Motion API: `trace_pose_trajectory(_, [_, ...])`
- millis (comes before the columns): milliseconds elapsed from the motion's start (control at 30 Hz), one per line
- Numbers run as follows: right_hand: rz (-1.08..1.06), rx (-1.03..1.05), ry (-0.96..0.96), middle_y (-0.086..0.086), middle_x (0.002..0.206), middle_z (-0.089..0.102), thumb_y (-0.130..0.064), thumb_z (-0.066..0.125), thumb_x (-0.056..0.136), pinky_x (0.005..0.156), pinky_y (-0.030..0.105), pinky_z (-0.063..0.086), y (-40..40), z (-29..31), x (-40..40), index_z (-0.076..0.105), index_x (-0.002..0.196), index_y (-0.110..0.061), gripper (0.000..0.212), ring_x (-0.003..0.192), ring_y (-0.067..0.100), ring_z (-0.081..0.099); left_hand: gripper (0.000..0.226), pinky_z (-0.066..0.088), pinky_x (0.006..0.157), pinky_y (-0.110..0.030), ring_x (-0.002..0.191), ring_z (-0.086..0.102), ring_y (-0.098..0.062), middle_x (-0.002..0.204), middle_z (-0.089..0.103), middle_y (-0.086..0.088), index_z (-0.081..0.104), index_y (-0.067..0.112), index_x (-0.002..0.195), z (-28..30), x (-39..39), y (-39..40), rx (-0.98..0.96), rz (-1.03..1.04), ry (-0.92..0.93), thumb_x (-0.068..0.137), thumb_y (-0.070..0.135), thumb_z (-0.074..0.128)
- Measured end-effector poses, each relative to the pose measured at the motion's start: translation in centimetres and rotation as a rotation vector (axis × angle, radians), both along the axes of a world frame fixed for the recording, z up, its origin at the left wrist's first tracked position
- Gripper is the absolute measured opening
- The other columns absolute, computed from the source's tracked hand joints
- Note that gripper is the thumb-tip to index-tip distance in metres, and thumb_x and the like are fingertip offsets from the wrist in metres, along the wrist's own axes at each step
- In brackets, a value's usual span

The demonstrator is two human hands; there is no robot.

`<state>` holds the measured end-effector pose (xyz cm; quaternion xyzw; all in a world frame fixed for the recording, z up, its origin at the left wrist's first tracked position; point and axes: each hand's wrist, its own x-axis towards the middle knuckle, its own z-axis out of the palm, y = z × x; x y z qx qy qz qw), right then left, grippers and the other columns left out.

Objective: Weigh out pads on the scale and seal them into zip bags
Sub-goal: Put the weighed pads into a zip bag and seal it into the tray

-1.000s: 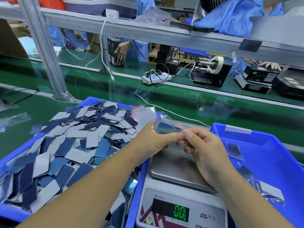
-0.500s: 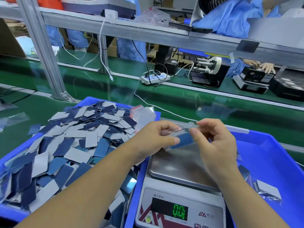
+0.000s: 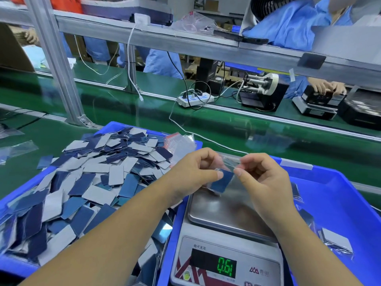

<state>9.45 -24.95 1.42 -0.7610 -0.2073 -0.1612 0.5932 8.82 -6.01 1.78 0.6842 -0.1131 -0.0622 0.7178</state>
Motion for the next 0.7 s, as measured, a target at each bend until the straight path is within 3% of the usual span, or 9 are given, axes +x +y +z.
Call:
trace_pose_trajectory(100, [0.031, 0.087, 0.019, -0.003, 0.081, 0.071, 0.003, 0.075, 0.081, 0.071, 0.018, 0.052, -0.18, 0.18, 0.12, 0.066, 0.091, -0.036, 0.041, 0.074, 0.01, 0.065, 0.011, 0.058, 0.086, -0.036, 0.096, 0.069, -0.03, 0.107, 0.074, -0.017, 0.062, 0.016, 0.089, 0.18, 0.12, 0.07, -0.012, 0.031, 0.009, 0.096, 0.008, 0.064])
trace_pose_trajectory(167, [0.041, 0.138, 0.058, 0.001, 0.08, 0.073, 0.005, 0.076, 0.08, 0.071, 0.018, 0.052, -0.29, 0.26, 0.26, 0.066, 0.09, -0.035, 0.042, 0.073, 0.011, 0.066, 0.012, 0.058, 0.093, -0.044, 0.103, 0.069, -0.035, 0.108, 0.071, -0.023, 0.065, 0.016, 0.084, 0.16, 0.25, 0.09, -0.006, 0.073, 0.008, 0.095, 0.012, 0.067])
trace_pose_trajectory(300, [0.052, 0.19, 0.128, 0.003, 0.078, 0.074, 0.005, 0.076, 0.08, 0.07, 0.019, 0.052, -0.38, 0.29, 0.36, 0.066, 0.088, -0.036, 0.043, 0.072, 0.012, 0.067, 0.005, 0.06, 0.084, -0.032, 0.095, 0.071, -0.023, 0.102, 0.072, -0.022, 0.071, 0.012, 0.086, 0.04, 0.38, 0.29, -0.007, 0.09, -0.008, 0.089, 0.014, 0.075])
trace_pose_trajectory(500, [0.074, 0.191, 0.138, 0.002, 0.08, 0.075, 0.005, 0.073, 0.083, 0.072, 0.018, 0.053, -0.42, 0.35, 0.24, 0.065, 0.086, -0.038, 0.044, 0.075, 0.011, 0.069, 0.006, 0.058, 0.091, -0.042, 0.086, 0.07, -0.017, 0.096, 0.076, -0.015, 0.078, 0.021, 0.08, -0.15, 0.43, 0.41, 0.04, 0.069, -0.057, 0.074, 0.019, 0.079])
trace_pose_trajectory(700, [0.107, 0.197, 0.115, -0.004, 0.077, 0.069, -0.006, 0.075, 0.077, 0.072, 0.021, 0.052, -0.29, 0.32, 0.13, 0.06, 0.08, -0.036, 0.034, 0.073, 0.011, 0.062, 0.001, 0.056, 0.078, -0.029, 0.078, 0.066, -0.012, 0.087, 0.076, -0.007, 0.076, 0.026, 0.074, -0.29, 0.36, 0.14, 0.088, 0.075, -0.093, 0.075, 0.026, 0.075])
